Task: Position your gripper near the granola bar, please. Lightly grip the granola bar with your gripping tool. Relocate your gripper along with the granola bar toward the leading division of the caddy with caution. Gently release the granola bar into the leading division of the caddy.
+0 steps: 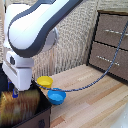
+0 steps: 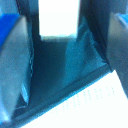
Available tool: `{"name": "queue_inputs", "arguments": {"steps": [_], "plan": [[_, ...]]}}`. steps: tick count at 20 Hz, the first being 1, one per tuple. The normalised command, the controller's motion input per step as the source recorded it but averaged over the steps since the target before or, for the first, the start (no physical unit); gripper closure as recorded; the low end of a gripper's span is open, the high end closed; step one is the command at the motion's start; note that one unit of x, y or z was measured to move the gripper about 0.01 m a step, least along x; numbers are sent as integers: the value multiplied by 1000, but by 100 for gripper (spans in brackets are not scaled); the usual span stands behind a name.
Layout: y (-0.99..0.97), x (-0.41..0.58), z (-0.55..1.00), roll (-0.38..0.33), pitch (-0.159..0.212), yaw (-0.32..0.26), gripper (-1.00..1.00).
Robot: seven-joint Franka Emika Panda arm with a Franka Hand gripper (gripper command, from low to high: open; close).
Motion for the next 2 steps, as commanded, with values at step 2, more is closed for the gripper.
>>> {"name": "queue_inputs", "arguments": {"steps": [2], "plan": [[-24, 51, 49, 0, 66, -5, -100]]}}
